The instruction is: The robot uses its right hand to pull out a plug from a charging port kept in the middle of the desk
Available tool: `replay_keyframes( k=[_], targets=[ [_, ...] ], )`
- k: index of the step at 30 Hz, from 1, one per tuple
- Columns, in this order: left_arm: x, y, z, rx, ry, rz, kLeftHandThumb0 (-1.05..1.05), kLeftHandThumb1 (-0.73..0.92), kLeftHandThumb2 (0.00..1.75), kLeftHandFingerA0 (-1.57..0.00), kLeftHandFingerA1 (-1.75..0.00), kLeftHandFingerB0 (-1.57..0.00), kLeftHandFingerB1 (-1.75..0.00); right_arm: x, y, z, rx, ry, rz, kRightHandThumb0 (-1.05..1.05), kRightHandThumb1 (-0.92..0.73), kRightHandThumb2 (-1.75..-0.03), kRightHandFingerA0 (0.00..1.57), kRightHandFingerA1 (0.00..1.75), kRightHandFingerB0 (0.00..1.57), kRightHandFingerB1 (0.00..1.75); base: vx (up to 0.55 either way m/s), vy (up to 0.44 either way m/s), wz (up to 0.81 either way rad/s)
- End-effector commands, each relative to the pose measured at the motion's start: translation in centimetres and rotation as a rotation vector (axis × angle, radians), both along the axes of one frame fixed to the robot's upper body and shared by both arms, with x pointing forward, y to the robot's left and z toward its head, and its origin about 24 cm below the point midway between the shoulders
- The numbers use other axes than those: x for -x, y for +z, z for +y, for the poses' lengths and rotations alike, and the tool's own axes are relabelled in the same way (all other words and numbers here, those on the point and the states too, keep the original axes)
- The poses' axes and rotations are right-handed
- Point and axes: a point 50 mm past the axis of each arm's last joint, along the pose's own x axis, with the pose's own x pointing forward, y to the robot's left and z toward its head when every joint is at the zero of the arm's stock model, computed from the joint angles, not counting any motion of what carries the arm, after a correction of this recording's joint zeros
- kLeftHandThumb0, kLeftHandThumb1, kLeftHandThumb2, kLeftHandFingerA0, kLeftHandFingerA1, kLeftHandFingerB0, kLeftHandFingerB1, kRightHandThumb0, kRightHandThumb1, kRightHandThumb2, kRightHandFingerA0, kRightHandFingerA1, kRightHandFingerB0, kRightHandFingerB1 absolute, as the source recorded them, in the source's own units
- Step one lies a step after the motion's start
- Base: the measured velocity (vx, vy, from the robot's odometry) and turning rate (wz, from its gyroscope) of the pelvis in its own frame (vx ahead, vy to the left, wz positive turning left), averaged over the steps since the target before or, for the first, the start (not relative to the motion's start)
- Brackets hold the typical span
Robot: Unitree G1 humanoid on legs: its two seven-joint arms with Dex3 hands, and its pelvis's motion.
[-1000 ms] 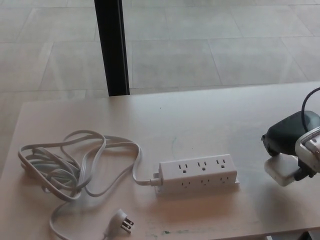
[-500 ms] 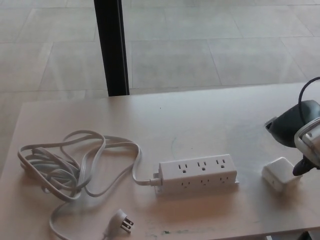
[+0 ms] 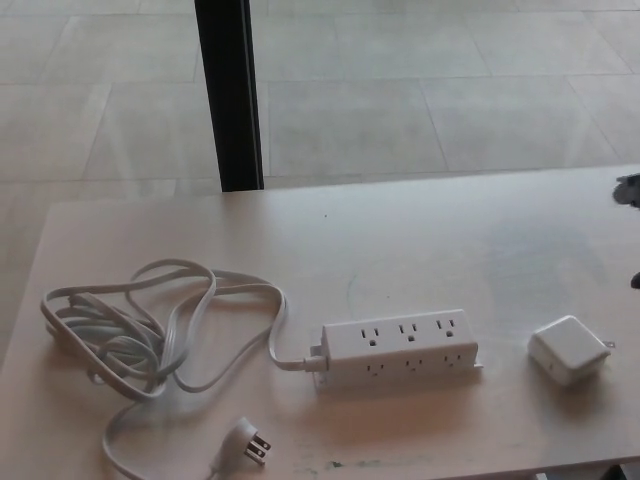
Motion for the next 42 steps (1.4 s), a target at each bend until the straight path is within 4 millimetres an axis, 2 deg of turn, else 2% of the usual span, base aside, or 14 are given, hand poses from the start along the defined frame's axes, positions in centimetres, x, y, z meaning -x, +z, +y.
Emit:
replay_keyframes(
  k=[1,9,11,17,19,20,21,22,23,25,26,27,36,42],
  targets=[
    [0.4,0.5,0.6,-0.015,0.008,-0.005,-0.75,0.87,0.66,-0.75,-0.59,-0.6,-0.47,5.7,1.8,-9.9,-0.33,-0.204,-0.14,-0.85,-0.83,-0.66,0.96,1.27,0.19,0.27,0.0,0.0,0.0],
    [0.6,0.5,0.7,-0.008,0.018,-0.014,-0.76,0.87,0.67,-0.76,-0.65,-0.59,-0.51,16.2,0.7,-19.5,-0.678,-0.595,-0.547,-1.03,-0.65,-1.08,1.11,0.96,0.14,0.75,0.0,0.0,0.0],
    [0.7,0.5,0.7,-0.017,0.015,-0.006,-0.76,0.87,0.66,-0.75,-0.61,-0.6,-0.49,18.6,-0.2,-20.8,-0.76,-0.677,-0.661,-1.05,-0.83,-0.65,1.25,0.95,0.01,1.19,0.0,0.0,0.0],
    [0.9,0.2,0.6,0.0,0.034,-0.015,-0.76,0.87,0.66,-0.77,-0.67,-0.62,-0.52,26.3,-5.3,-23.9,-1.068,-1.107,-1.198,-1.05,-0.9,-0.62,1.24,0.88,0.02,1.27,0.0,0.0,0.0],
    [1.0,0.1,0.5,0.01,0.042,-0.018,-0.75,0.86,0.66,-0.79,-0.7,-0.63,-0.54,27.6,-6.5,-23.8,-1.114,-1.149,-1.29,-1.03,-0.54,-1.16,1.24,0.98,0.06,0.89,0.0,0.0,0.0],
    [1.1,0.0,0.5,0.01,0.053,-0.012,-0.76,0.86,0.66,-0.79,-0.66,-0.62,-0.51,29.0,-8.5,-23.8,-1.156,-1.226,-1.347,-1.05,-0.91,-0.58,1.26,0.95,0.0,1.36,0.0,0.0,0.0],
    [1.1,0.0,0.5,0.007,0.052,-0.012,-0.76,0.86,0.66,-0.78,-0.65,-0.61,-0.51,29.6,-9.6,-23.7,-1.175,-1.252,-1.371,-0.99,-0.61,-1.24,1.25,1.04,0.04,0.85,0.0,0.0,0.0],
    [1.2,0.0,0.5,0.011,0.055,-0.015,-0.77,0.86,0.66,-0.79,-0.66,-0.62,-0.51,30.3,-10.7,-23.7,-1.189,-1.315,-1.376,-1.05,-0.92,-0.62,1.19,0.96,0.03,1.33,0.0,0.0,0.0],
    [1.2,0.0,0.5,0.013,0.058,-0.018,-0.76,0.85,0.66,-0.79,-0.68,-0.61,-0.51,30.9,-11.6,-23.6,-1.218,-1.364,-1.403,-0.96,-0.63,-1.28,1.06,1.03,0.0,0.81,0.0,0.0,0.0],
    [1.2,0.0,0.5,0.011,0.055,-0.018,-0.76,0.85,0.66,-0.78,-0.68,-0.6,-0.51,31.6,-12.8,-23.5,-1.242,-1.434,-1.48,-1.03,-0.85,-0.85,1.09,1.02,0.3,1.24,0.0,0.0,0.0],
    [1.3,-0.1,0.5,0.015,0.058,-0.016,-0.77,0.85,0.65,-0.78,-0.67,-0.62,-0.52,32.0,-13.4,-23.4,-1.259,-1.481,-1.514,-0.9,-0.7,-1.28,1.1,1.09,0.27,0.96,0.0,0.0,0.0],
    [1.5,-0.1,0.4,0.019,0.057,-0.012,-0.78,0.86,0.66,-0.77,-0.66,-0.61,-0.52,32.7,-14.4,-23.3,-1.32,-1.584,-1.576,-0.96,-0.9,-0.85,1.01,1.18,0.1,1.63,0.0,0.0,0.0],
    [2.2,-0.2,0.5,-0.003,0.032,0.028,-0.79,0.87,0.66,-0.76,-0.64,-0.63,-0.53,33.8,-17.3,-22.1,-1.299,-1.686,-1.398,-0.99,-0.79,-0.98,1.04,1.17,0.63,1.43,0.0,0.0,0.0],
    [2.2,-0.5,0.2,0.003,0.042,0.034,-0.78,0.87,0.67,-0.78,-0.65,-0.63,-0.52,32.3,-18.5,-21.1,-1.39,-1.571,-1.097,-1.02,-0.77,-0.88,1.02,1.02,0.0,1.27,0.0,0.0,0.0]
  ],
)
